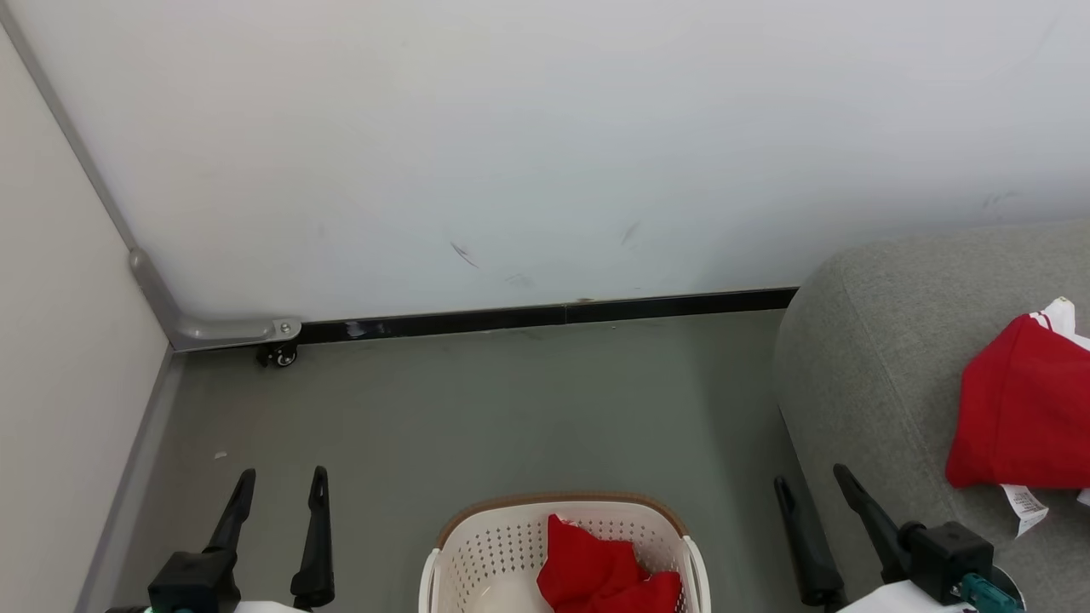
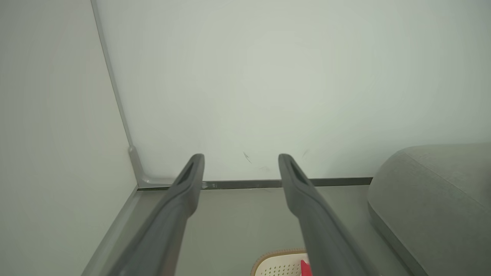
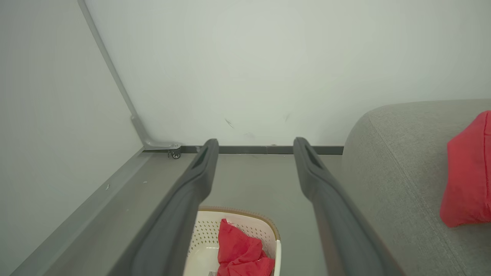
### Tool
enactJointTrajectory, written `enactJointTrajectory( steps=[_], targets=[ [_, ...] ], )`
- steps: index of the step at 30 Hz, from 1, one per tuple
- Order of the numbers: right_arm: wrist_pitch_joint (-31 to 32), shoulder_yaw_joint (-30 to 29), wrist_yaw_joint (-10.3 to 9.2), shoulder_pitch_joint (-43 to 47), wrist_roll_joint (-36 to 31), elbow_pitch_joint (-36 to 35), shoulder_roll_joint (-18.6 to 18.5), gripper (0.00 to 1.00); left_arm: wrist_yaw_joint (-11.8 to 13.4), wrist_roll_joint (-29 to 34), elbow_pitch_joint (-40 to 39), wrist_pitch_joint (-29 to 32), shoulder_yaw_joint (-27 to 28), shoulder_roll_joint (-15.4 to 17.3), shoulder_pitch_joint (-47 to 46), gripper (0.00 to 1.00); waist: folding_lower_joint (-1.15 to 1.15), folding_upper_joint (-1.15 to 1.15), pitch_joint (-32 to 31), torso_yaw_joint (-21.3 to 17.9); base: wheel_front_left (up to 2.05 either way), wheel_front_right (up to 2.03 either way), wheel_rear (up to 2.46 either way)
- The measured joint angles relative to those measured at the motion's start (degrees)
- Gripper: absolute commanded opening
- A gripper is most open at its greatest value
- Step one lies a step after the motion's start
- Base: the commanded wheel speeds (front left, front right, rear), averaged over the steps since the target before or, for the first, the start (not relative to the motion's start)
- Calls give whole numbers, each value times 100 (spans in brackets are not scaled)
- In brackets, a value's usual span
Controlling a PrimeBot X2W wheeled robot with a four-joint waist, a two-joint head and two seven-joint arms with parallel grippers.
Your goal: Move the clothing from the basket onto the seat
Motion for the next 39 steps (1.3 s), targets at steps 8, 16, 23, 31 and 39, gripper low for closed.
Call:
enactJointTrajectory(
  steps=[8, 16, 23, 31, 39],
  targets=[
    [14, 129, 0, 79, 197, -181, 2, 100, -18, 48, -21, 0, 0, 69, 94, 100, 0, 0, -20, -26, 0, 0, 0],
    [54, 235, 0, 196, 247, -366, 3, 100, -65, 66, -31, -1, -15, 27, 121, 100, 0, 0, -22, -66, 0, 0, 0],
    [73, 157, 0, 295, 243, -509, 7, 100, -116, 96, -67, -1, -19, -42, 186, 100, -1, 0, 11, -97, 0, 0, 0],
    [127, 122, 0, 311, 236, -671, 7, 100, -120, 135, -90, -1, -3, -58, 192, 100, -1, 0, 66, -107, 0, 0, 0],
    [143, 104, 0, 394, 236, -798, 10, 100, -187, 145, -93, -1, 49, -71, 193, 100, 0, 0, 100, -126, 0, 0, 0]
  ],
)
